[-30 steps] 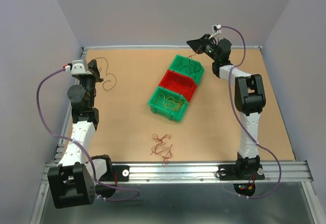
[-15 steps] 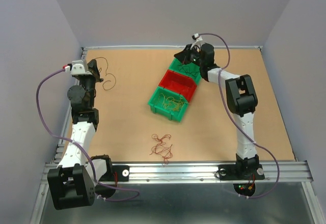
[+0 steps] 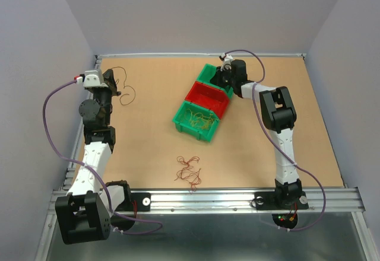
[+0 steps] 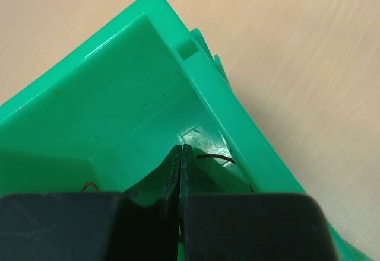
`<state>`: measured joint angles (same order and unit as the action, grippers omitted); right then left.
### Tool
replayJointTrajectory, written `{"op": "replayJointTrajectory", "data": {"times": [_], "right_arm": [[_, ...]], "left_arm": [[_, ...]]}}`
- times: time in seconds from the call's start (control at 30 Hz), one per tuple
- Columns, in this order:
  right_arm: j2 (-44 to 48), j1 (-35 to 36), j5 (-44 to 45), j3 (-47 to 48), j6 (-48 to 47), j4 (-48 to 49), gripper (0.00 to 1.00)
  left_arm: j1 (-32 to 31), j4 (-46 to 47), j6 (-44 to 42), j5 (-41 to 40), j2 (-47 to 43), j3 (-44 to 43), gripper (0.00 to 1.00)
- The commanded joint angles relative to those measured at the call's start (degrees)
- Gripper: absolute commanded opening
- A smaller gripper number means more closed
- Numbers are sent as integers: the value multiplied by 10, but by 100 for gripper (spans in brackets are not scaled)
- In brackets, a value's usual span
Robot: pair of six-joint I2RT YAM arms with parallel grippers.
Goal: Untangle the cables
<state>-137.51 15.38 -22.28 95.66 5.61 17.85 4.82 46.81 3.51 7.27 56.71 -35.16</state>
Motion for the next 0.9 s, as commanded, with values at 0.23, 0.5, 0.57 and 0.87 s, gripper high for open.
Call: {"op": "replayJointTrajectory", "data": {"times": [0.23,0.5,0.57,0.87], "right_arm": [[-30,-11,35,93,-12,-201,4],[-48,-11,33,96,-24,-252,7],[-63,-4,8,117,-40,-302,10],[-25,75,172,44,-88,-302,0]], "left_arm": [[-15,25,-17,14,-5,1,0],[-33,25,-32,3,-3,3,0],[-36,24,-32,-5,-4,3,0],[-44,23,-52,-19,-5,5,0]]}}
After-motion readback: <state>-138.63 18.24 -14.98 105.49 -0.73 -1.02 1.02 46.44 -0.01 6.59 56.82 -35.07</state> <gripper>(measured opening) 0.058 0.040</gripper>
